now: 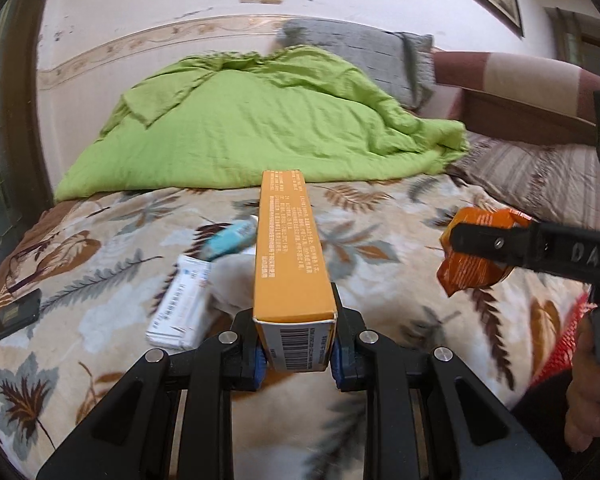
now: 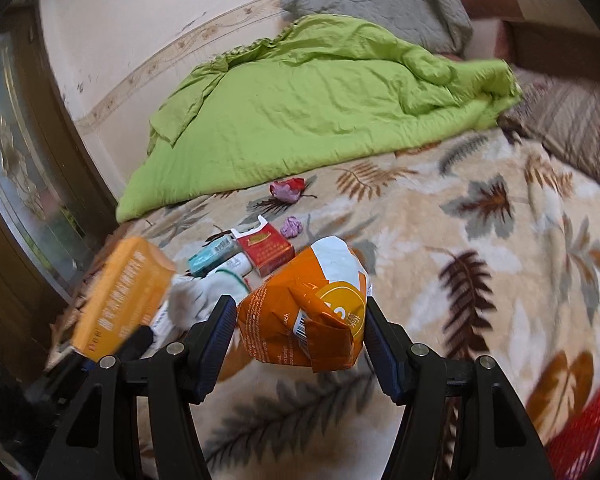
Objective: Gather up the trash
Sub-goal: 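Carry both items to the red wastebasket and release them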
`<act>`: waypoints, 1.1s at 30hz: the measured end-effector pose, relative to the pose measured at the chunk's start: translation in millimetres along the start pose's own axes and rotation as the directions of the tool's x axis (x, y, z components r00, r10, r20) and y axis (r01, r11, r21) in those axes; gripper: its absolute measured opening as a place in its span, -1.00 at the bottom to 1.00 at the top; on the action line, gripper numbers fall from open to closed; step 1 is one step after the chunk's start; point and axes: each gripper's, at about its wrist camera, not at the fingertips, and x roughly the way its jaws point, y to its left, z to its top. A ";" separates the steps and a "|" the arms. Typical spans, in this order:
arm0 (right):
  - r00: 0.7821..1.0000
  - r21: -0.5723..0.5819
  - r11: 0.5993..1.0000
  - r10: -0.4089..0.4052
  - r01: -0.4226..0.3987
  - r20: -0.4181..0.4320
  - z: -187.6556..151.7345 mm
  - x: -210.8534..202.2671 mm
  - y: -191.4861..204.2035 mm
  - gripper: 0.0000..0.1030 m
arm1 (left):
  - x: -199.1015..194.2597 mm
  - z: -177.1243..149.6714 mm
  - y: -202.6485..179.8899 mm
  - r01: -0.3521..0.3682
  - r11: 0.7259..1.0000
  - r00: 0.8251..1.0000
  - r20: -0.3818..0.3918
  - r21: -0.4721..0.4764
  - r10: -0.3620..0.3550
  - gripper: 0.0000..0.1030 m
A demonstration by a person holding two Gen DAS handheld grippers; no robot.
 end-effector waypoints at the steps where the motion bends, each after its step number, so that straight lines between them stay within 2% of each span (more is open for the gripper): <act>1: 1.000 0.010 1.000 0.003 -0.003 0.004 -2.0 -7.5 -4.0 0.31 | -2.0 -0.5 -5.1 0.009 1.000 1.000 -0.002 0.008 -0.009 -0.55; 7: 0.999 0.052 0.999 -0.015 0.013 0.032 -17.5 -60.3 -35.7 0.31 | -19.1 2.4 -46.7 0.095 0.993 0.995 0.003 0.069 -0.096 -0.55; 11: 0.996 0.101 0.993 -0.066 0.061 0.053 -27.7 -101.8 -73.0 0.31 | -29.7 8.9 -88.0 0.206 0.968 0.978 -0.017 0.140 -0.206 -0.55; 13: 0.993 0.146 0.985 -0.103 0.094 0.054 -31.3 -121.6 -97.6 0.31 | -35.2 13.1 -111.7 0.276 0.946 0.961 -0.031 0.173 -0.275 -0.55; 16: 0.982 0.219 0.961 -0.183 0.168 0.052 -38.7 -154.5 -139.8 0.31 | -41.7 19.9 -152.7 0.396 0.897 0.918 -0.067 0.199 -0.390 -0.55; 19: 0.963 0.299 0.923 -0.267 0.241 0.049 -48.1 -190.8 -183.8 0.31 | -43.6 21.3 -190.5 0.500 0.841 0.866 -0.117 0.208 -0.486 -0.55; 22: 0.940 0.358 0.884 -0.338 0.301 0.046 -56.1 -220.4 -216.6 0.31 | -39.4 18.4 -234.3 0.601 0.777 0.798 -0.195 0.190 -0.570 -0.55; 23: 0.932 0.376 0.870 -0.359 0.318 0.043 -59.1 -229.6 -227.3 0.31 | -37.2 16.8 -251.7 0.635 0.750 0.770 -0.226 0.184 -0.596 -0.55; 24: 0.925 0.395 0.856 -0.379 0.334 0.040 -62.1 -237.9 -237.2 0.31 | -37.0 14.4 -263.6 0.654 0.734 0.754 -0.245 0.185 -0.610 -0.55; 28: 0.905 0.457 0.810 -0.424 0.367 0.026 -71.5 -257.4 -265.3 0.33 | -32.1 8.5 -306.6 0.710 0.676 0.700 -0.304 0.197 -0.646 -0.55; 29: 0.906 0.468 0.806 -0.422 0.362 0.025 -73.7 -260.1 -269.9 0.34 | -30.3 7.2 -314.9 0.719 0.665 0.689 -0.321 0.200 -0.649 -0.40; 30: 0.909 0.477 0.804 -0.416 0.355 0.026 -74.8 -261.5 -274.6 0.34 | -27.8 6.2 -324.5 0.727 0.655 0.680 -0.344 0.206 -0.647 -0.01; 31: 0.906 0.482 0.799 -0.422 0.359 0.024 -75.2 -262.5 -278.3 0.41 | -27.1 6.7 -326.3 0.728 0.653 0.679 -0.347 0.207 -0.647 0.15; 33: 0.891 0.496 0.777 -0.453 0.389 0.010 -75.4 -263.6 -283.8 0.57 | -28.6 9.7 -327.0 0.722 0.663 0.686 -0.328 0.198 -0.649 0.23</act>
